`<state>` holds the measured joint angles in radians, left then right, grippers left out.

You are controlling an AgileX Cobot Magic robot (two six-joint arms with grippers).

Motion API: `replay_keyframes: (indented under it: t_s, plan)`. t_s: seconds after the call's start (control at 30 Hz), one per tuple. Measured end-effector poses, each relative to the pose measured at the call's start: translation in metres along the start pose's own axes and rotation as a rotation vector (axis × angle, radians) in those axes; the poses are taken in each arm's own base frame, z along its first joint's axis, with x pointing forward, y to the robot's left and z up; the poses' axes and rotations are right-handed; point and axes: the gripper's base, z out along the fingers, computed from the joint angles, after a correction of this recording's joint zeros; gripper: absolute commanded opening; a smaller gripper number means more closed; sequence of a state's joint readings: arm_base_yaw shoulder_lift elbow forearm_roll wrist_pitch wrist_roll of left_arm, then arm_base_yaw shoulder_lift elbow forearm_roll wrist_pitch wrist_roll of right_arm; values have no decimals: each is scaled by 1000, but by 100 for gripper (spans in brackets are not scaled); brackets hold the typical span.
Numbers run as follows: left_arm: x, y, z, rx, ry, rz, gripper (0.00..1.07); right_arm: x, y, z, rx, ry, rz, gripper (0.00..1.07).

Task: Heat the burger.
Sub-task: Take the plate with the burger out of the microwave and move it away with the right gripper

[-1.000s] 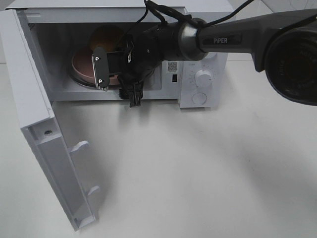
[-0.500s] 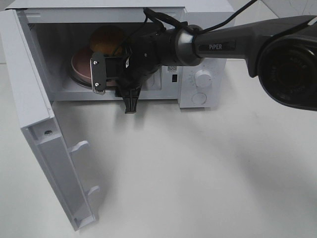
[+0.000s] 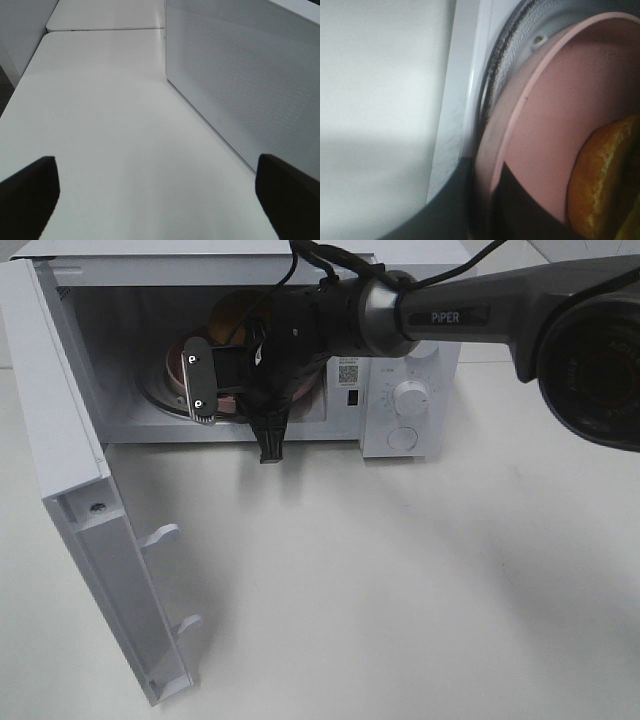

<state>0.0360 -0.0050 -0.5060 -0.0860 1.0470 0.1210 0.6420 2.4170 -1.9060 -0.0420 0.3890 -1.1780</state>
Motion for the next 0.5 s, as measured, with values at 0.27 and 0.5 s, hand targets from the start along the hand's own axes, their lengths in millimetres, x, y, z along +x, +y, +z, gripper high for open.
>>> replay_keyframes:
  t_s: [0.27, 0.5]
  plan:
    - [0, 0, 0, -1, 0, 1, 100, 3, 5, -12, -34, 12, -79, 0]
    - [0, 0, 0, -1, 0, 1, 100, 7, 17, -29, -43, 10, -155, 0]
